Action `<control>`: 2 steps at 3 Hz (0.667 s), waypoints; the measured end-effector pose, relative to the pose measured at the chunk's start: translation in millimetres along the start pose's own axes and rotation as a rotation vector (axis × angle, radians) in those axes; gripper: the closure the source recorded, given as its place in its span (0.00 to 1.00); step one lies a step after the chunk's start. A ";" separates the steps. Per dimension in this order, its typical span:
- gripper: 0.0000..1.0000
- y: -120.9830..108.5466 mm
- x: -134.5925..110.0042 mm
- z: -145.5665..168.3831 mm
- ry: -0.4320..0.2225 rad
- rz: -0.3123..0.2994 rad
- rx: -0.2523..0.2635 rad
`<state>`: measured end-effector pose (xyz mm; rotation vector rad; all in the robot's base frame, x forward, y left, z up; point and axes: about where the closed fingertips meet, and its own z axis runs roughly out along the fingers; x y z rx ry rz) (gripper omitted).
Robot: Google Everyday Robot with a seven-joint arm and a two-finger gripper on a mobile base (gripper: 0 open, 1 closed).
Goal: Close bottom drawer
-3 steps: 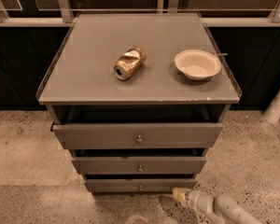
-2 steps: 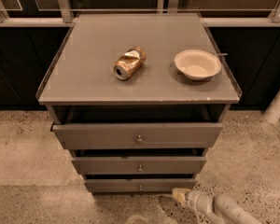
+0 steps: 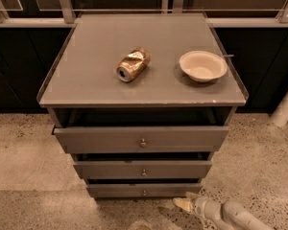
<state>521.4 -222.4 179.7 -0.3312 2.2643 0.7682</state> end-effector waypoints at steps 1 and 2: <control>0.00 -1.7 -0.9 -10.7 -0.021 0.023 0.024; 0.00 -1.9 -0.5 -11.3 -0.021 0.024 0.025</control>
Offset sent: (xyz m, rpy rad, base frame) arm -0.0041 -0.0071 0.0054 0.0039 -0.0021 -0.0351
